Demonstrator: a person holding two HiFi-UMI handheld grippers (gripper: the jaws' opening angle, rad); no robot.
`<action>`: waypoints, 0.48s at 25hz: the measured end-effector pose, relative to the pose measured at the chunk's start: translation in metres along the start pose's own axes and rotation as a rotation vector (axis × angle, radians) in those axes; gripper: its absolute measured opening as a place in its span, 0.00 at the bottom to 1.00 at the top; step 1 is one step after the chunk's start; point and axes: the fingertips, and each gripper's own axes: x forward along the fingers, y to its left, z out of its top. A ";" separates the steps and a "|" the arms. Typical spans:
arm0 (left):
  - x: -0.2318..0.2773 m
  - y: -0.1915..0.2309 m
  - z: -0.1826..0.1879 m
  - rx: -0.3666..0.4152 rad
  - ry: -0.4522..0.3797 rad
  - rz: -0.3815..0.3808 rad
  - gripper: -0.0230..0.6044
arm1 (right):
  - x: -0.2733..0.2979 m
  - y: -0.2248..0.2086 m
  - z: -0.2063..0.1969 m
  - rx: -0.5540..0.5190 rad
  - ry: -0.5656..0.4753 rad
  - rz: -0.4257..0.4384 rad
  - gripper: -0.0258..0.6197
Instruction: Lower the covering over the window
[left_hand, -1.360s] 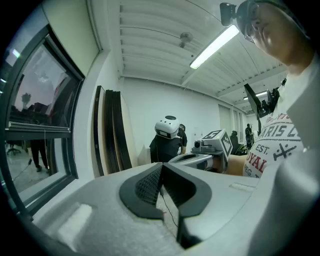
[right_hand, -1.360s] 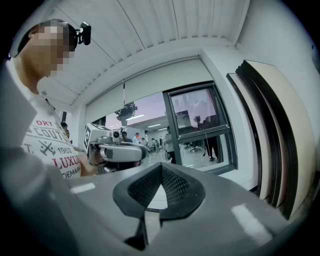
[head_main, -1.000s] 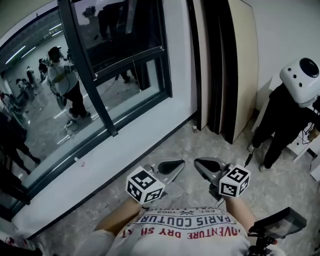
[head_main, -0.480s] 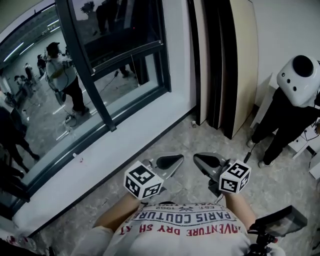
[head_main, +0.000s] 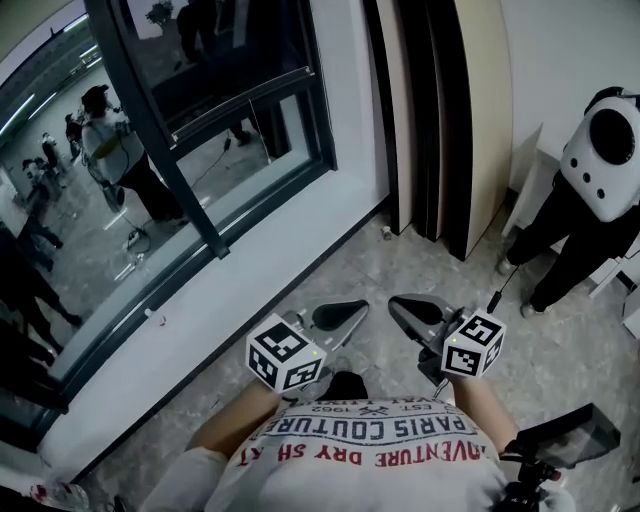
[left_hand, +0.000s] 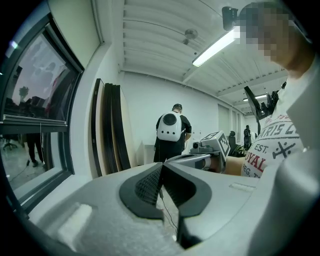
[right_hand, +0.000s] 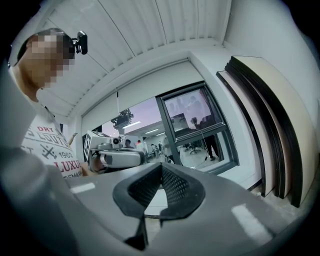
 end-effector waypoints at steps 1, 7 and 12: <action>0.003 0.003 0.000 -0.002 0.001 -0.004 0.04 | 0.002 -0.004 0.000 0.001 0.003 -0.004 0.04; 0.018 0.049 -0.007 -0.034 -0.007 -0.012 0.04 | 0.030 -0.040 -0.006 0.009 0.038 -0.019 0.04; 0.034 0.108 -0.010 -0.064 -0.021 -0.017 0.04 | 0.072 -0.081 -0.005 0.029 0.053 -0.031 0.04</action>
